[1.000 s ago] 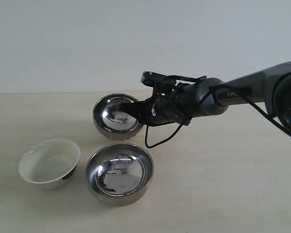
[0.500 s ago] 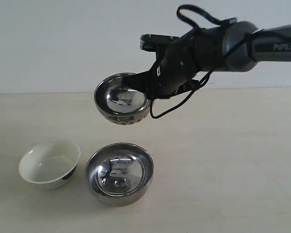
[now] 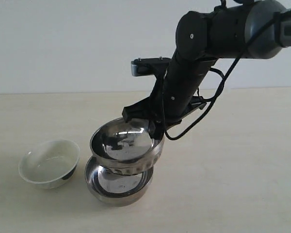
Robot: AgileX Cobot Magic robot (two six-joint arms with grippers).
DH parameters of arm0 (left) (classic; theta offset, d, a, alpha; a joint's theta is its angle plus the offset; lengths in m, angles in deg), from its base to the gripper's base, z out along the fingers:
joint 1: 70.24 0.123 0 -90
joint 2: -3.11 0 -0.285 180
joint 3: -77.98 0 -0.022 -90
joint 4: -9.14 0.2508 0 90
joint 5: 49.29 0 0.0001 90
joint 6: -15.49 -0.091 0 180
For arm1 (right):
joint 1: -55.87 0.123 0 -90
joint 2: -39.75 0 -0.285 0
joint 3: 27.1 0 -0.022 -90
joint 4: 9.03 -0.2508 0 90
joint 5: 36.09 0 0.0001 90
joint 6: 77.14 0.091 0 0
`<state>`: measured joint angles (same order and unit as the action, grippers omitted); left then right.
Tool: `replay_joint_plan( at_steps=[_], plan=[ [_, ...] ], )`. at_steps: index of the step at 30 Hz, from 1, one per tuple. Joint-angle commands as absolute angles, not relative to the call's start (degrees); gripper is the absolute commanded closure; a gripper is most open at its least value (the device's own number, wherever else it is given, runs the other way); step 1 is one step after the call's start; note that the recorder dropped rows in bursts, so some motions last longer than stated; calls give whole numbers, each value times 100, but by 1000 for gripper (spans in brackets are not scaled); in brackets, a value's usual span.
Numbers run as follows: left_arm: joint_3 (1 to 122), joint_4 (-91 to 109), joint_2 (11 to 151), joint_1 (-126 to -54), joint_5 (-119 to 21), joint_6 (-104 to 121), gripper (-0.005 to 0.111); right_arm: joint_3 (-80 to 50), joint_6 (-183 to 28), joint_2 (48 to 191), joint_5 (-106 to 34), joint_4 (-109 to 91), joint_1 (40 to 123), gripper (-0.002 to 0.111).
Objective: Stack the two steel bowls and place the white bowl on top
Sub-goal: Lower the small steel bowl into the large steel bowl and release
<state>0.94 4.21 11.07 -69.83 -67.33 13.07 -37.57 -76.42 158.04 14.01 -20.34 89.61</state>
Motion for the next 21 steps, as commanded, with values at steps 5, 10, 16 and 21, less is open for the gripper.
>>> replay_joint_plan(
  at_steps=[5, 10, 16, 21],
  plan=[
    [76, 421, 1089, -7012, -6689, 1335, 103, -3341, -7833, 15806, 683, -2296, 8989, 108],
    [76, 421, 1089, -7012, -6689, 1335, 103, -3011, -8011, 15806, 312, -2369, 9088, 108],
    [76, 421, 1089, -7012, -6689, 1335, 103, -2769, -8028, 15806, -495, -2384, 9260, 108],
    [76, 421, 1089, -7012, -6689, 1335, 103, -2769, -8028, 15806, -471, -2382, 9351, 108]
  ],
)
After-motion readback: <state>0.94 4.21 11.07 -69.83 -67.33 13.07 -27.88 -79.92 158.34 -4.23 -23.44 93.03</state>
